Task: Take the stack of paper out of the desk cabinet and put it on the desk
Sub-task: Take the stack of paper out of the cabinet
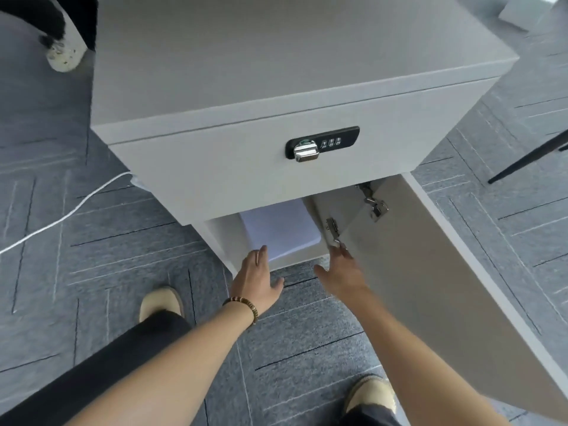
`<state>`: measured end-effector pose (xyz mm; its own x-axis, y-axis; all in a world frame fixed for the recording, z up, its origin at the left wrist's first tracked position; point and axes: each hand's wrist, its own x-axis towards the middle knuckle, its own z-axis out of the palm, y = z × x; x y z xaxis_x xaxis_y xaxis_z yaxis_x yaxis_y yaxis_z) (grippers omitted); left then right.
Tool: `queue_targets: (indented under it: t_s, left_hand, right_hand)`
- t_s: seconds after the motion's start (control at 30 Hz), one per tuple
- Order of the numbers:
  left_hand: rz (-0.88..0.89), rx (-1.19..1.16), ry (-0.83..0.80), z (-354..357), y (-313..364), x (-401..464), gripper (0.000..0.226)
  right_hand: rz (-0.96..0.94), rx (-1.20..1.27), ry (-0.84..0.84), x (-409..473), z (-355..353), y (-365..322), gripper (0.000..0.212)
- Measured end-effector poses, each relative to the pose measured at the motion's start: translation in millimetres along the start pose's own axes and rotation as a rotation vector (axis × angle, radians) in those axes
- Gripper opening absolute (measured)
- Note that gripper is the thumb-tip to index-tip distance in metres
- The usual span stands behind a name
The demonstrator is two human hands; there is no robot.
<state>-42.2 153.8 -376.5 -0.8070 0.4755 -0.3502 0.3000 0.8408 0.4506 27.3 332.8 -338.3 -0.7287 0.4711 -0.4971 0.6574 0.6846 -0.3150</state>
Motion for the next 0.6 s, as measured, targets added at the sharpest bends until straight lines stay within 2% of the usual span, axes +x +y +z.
queue_targets:
  t_s: [0.17, 0.27, 0.37, 0.6]
  left_hand:
    - [-0.122, -0.045, -0.036, 23.0, -10.1, 30.7, 0.086]
    - [-0.178, -0.083, -0.024, 37.0, -19.2, 44.0, 0.079]
    - [-0.235, -0.118, -0.025, 52.0, -29.3, 56.8, 0.069]
    - [-0.278, -0.144, -0.005, 84.9, -53.2, 95.0, 0.078]
  right_hand:
    - [-0.022, -0.002, -0.119, 53.4, 22.0, 9.4, 0.066]
    - [-0.046, 0.03, -0.15, 76.2, 34.5, 11.0, 0.073]
    - [-0.072, 0.058, -0.149, 95.4, 49.6, 15.7, 0.075]
    - [-0.109, 0.097, -0.1, 140.0, 86.4, 26.9, 0.074]
